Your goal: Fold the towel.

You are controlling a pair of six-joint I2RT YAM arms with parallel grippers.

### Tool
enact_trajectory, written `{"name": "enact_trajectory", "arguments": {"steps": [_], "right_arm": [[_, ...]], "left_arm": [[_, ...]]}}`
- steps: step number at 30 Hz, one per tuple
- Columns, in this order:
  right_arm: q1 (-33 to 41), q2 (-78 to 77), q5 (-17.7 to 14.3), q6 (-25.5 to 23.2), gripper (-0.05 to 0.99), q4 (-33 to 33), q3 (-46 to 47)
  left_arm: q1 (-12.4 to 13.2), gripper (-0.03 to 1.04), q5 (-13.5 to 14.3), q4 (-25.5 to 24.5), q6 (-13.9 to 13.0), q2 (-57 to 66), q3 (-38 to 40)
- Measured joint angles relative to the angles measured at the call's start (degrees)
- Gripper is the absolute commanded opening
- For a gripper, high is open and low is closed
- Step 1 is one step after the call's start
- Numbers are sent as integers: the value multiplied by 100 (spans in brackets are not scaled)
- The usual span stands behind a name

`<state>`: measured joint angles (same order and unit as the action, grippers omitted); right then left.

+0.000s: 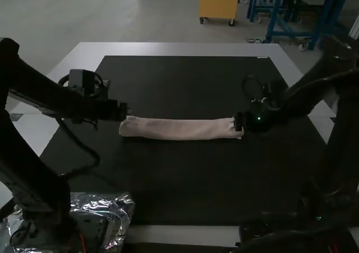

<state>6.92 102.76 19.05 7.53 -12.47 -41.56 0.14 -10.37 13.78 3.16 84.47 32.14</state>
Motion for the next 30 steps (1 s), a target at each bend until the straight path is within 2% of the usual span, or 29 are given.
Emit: {"name": "enact_trajectory", "arguments": {"steps": [2,3,6,7,14,17,21,23,27,30], "right_arm": [[9,63,-20,9,77,-50,0],[11,81,-33,26,63,-70,-2],[39,177,28,59,2,-79,-24],[63,219,70,66,-2,-83,-24],[42,236,295,190,-2,192,-107],[-319,9,483,323,-2,557,-83],[-977,-605,520,415,-2,922,-90],[-1067,-940,529,437,-3,1121,-90],[-774,-1338,643,358,-2,1202,-90],[-142,-1408,671,199,-2,1182,-90]], "left_arm": [[31,97,0,2,13,0,0],[42,97,0,4,13,0,-2],[50,97,0,39,15,0,0],[50,97,-2,55,15,0,-2],[50,97,0,111,15,0,0],[50,97,0,153,15,0,-2],[50,97,4,256,13,0,7],[48,97,31,280,11,0,50],[48,97,125,398,0,0,151],[33,97,177,426,-52,0,151]]}}
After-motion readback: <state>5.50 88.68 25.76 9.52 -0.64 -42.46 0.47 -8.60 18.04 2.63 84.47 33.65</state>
